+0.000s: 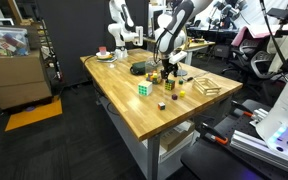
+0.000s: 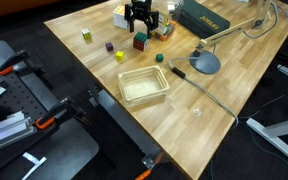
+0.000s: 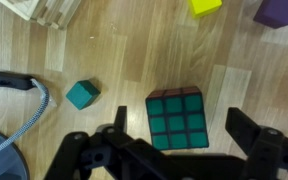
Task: Move the rubik's cube next to the green block closer to you
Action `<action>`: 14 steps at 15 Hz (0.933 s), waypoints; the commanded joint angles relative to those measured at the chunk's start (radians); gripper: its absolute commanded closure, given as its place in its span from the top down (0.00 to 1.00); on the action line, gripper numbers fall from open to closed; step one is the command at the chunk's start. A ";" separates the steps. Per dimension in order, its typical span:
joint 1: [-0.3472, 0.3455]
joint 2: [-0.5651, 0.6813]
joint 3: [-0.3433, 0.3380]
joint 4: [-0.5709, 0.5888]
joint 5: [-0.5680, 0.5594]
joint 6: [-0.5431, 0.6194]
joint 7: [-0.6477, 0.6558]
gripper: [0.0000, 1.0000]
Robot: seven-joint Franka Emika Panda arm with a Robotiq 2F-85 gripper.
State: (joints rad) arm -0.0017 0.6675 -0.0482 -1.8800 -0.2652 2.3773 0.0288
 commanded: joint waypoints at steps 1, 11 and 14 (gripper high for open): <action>0.014 0.046 -0.018 0.078 -0.008 -0.023 -0.042 1.00; -0.004 0.095 0.010 0.109 0.034 -0.039 -0.084 0.74; -0.009 0.085 0.023 0.108 0.055 -0.040 -0.095 0.58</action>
State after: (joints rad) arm -0.0015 0.7473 -0.0392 -1.7906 -0.2438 2.3695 -0.0253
